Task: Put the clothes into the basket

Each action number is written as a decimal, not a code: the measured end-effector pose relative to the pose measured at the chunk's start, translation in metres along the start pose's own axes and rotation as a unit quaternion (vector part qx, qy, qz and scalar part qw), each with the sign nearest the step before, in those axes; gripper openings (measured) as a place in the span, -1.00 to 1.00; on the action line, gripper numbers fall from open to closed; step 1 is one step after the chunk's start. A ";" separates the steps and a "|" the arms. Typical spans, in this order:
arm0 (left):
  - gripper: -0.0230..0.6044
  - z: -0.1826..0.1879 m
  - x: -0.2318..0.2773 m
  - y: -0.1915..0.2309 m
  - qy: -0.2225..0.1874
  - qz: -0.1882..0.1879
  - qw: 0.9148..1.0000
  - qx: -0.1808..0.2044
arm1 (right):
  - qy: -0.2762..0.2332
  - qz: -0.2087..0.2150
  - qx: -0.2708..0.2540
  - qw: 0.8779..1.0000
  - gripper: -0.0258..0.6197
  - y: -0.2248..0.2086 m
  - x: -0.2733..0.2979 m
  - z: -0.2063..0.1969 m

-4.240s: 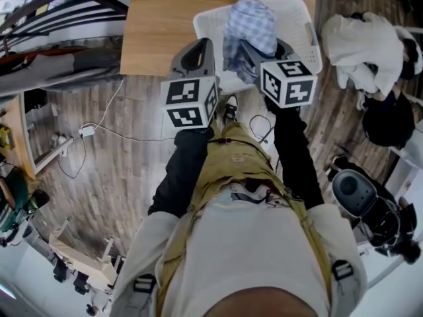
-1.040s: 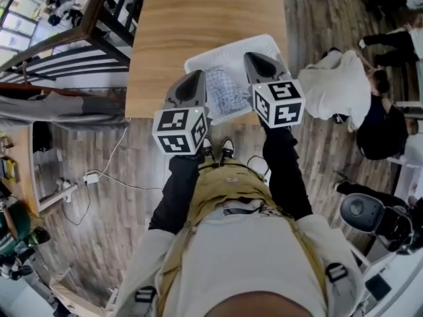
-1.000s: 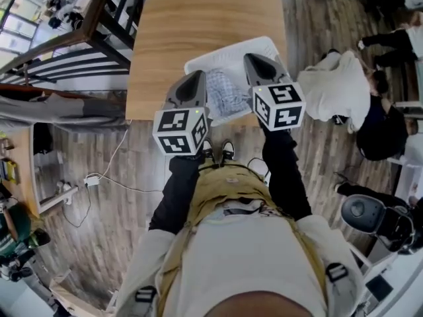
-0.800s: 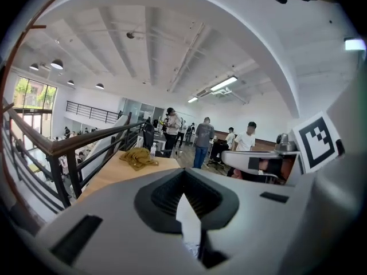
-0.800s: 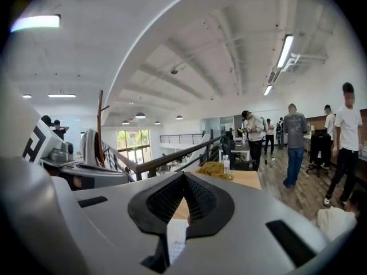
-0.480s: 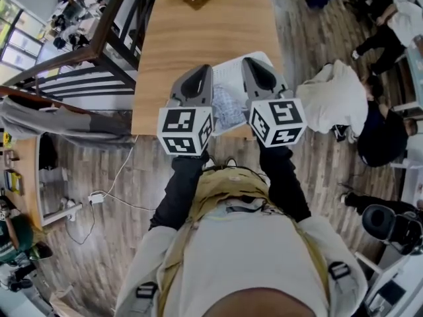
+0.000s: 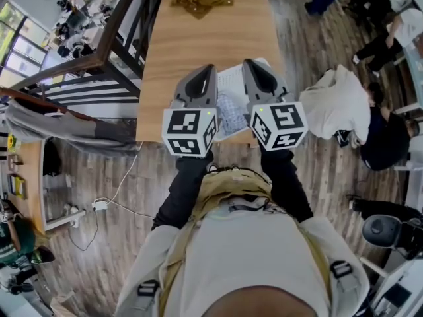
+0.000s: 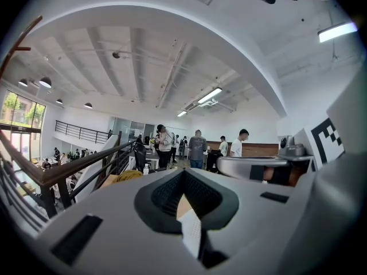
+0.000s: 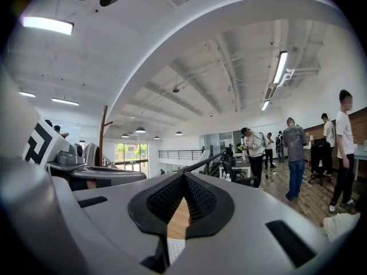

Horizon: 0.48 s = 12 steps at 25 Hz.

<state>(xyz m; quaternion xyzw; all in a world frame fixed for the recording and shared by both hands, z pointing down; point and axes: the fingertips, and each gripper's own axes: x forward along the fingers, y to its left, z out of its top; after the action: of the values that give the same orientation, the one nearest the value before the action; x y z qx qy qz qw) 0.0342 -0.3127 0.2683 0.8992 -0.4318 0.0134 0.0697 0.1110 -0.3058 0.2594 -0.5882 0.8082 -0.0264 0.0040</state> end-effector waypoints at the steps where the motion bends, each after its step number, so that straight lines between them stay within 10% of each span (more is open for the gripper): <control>1: -0.93 0.001 0.000 0.001 -0.001 0.001 1.000 0.001 | -0.001 0.002 0.000 1.000 -0.85 0.001 0.001 0.000; 12: -0.93 -0.002 -0.002 0.013 0.002 0.012 1.000 0.004 | 0.002 0.016 0.001 1.000 -0.85 0.011 0.013 -0.002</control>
<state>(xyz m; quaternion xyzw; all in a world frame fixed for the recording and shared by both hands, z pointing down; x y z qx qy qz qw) 0.0228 -0.3194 0.2716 0.8942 -0.4424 0.0177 0.0664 0.0962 -0.3146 0.2610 -0.5753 0.8175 -0.0286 0.0037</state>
